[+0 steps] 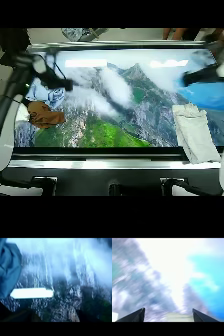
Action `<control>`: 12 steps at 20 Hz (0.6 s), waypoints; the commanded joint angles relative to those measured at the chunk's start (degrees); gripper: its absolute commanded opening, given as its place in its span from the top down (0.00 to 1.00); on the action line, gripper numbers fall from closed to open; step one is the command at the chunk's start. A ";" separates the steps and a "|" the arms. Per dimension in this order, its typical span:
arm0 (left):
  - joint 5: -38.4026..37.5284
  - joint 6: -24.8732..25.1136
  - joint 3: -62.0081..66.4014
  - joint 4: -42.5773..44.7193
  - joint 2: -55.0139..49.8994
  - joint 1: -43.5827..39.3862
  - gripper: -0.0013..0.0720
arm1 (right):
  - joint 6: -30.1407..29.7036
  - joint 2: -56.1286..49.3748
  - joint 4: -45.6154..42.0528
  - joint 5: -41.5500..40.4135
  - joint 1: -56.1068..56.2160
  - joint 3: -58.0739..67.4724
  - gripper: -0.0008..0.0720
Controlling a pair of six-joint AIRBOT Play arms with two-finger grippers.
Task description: Fold the shirts.
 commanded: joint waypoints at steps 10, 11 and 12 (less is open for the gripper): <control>9.18 -6.16 -14.14 -2.71 3.06 -2.23 0.01 | -0.37 -9.99 -4.11 17.90 8.37 0.81 0.04; 9.18 -6.16 -14.12 -2.71 2.78 -2.23 0.01 | -0.37 -9.99 -4.11 17.92 8.37 0.81 0.04; 9.18 -6.16 -14.12 -2.71 2.49 -2.23 0.01 | -0.37 -9.99 -4.13 17.92 8.37 0.81 0.04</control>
